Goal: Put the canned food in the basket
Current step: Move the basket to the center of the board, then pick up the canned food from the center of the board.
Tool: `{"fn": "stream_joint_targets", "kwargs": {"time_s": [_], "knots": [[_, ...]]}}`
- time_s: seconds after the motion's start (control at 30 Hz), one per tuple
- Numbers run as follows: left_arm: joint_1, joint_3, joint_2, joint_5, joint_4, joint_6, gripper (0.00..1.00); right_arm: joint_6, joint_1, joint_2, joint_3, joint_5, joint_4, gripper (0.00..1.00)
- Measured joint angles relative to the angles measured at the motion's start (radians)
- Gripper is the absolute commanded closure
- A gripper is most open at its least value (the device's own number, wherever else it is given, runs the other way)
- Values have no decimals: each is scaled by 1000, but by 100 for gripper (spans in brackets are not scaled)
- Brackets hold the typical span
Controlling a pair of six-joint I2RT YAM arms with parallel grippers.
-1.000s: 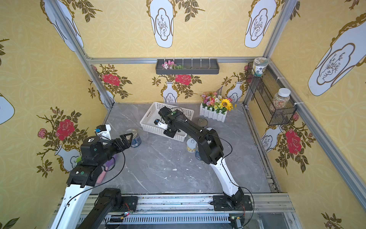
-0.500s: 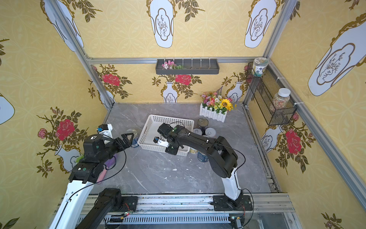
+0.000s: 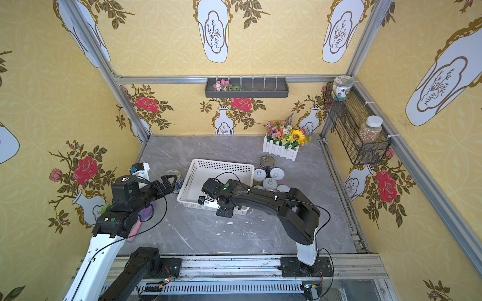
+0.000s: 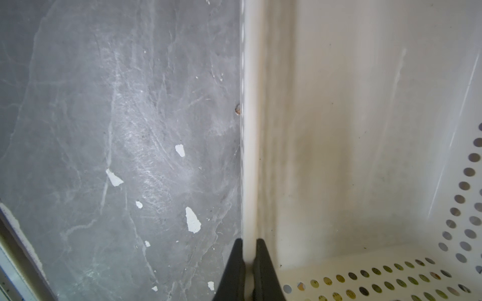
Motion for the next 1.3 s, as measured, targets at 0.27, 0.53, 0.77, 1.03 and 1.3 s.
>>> {"fn": "stream_joint_targets", "kwargs": {"time_s": [0.27,0.53,0.77,1.03,1.3], "knots": [[0,0,5,-16,-4,0,0,0,9,-23,-14,-47,-4,91],[0,2,18,-28,-8,0,0,-3,22,-111,-9,-116,-42,63],[2,37,130,-64,-32,-5,0,5,23,-174,-14,-138,-33,31],[3,212,226,-183,-107,-4,0,100,17,-422,-65,-121,119,3],[25,201,269,-235,-86,-17,0,391,-175,-796,-364,-35,478,3]]}}
